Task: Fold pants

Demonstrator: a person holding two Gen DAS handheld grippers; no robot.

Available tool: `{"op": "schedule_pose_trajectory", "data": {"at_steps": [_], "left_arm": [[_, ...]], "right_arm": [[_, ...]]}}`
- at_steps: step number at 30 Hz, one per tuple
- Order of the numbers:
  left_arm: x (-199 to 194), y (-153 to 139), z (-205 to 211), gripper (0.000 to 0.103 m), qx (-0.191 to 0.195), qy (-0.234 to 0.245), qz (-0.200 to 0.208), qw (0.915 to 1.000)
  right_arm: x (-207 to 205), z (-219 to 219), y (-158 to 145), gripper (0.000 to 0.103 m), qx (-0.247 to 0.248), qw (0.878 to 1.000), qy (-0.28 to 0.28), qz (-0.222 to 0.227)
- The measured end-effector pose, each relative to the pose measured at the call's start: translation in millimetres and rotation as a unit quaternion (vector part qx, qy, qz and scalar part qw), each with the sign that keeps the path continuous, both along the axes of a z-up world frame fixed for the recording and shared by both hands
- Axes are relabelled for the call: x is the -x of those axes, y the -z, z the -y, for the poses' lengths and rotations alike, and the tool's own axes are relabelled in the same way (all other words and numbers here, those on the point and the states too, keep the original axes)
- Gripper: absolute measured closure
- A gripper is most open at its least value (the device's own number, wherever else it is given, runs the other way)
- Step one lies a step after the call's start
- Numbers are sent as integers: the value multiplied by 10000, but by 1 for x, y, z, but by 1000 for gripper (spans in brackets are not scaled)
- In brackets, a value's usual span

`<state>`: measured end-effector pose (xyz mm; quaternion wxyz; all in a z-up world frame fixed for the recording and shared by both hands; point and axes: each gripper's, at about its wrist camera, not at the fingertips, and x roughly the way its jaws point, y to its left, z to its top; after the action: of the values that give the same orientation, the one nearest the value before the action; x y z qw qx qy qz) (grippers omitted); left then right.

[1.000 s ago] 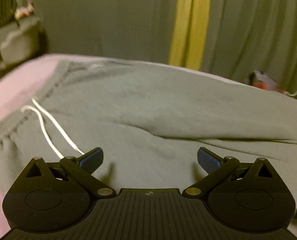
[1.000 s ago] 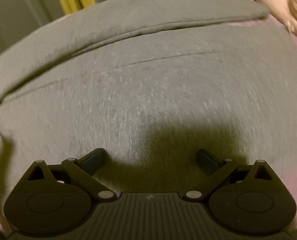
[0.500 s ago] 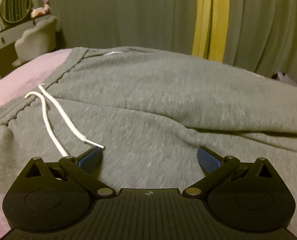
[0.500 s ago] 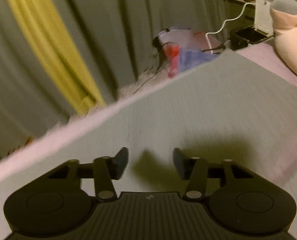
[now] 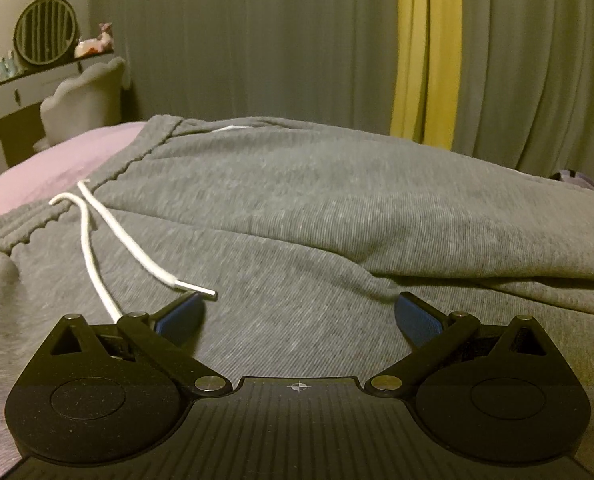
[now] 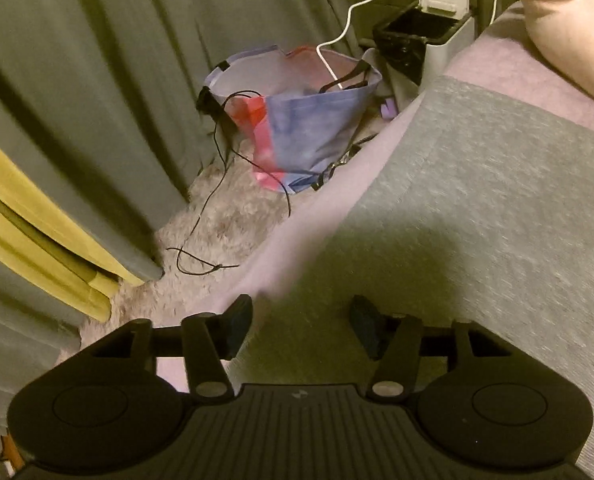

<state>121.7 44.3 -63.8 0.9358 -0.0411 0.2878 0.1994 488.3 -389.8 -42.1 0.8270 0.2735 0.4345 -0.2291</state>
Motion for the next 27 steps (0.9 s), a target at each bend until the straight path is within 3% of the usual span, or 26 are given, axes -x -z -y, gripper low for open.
{"op": "schedule_pose_trajectory", "data": {"at_steps": [1,3,4,5,9,12,16,21,24,26,27], "left_arm": [[1,0,1,0,-5,-1,6,10000],[1,0,1,0,9,-2,16,10000],[1,0,1,0,17,0,13,10000],[2,0,1,0,34,1,19,10000],[1,0,-1,0,108,8,52,9999],[1,0,-2,0,130,10,66,9999],[1,-2,-3,0,141,11,77,9999],[7,-6,-5,0,273,10,110,9996],[13,-11,-5,0,407,3,115,9991],[18,-13,-5,0,478,-12,108,9988],[21,-15,-5,0,517,-22,114,9986]], "right_arm": [[-2,0,2,50,96,9999,-40,-100],[1,-1,3,77,391,9989,-106,-218],[6,0,1,80,390,9989,-204,-160],[13,3,0,94,379,9988,-300,-82],[60,10,-29,96,441,9963,-639,375],[130,19,-51,96,589,9897,-987,853],[234,15,-63,96,861,9817,-1382,987],[342,10,-42,101,562,9846,-1535,617],[360,15,-14,103,548,9871,-1495,-140],[361,28,-18,102,401,9921,-1187,10],[359,28,-24,101,688,9909,-1155,71]]}}
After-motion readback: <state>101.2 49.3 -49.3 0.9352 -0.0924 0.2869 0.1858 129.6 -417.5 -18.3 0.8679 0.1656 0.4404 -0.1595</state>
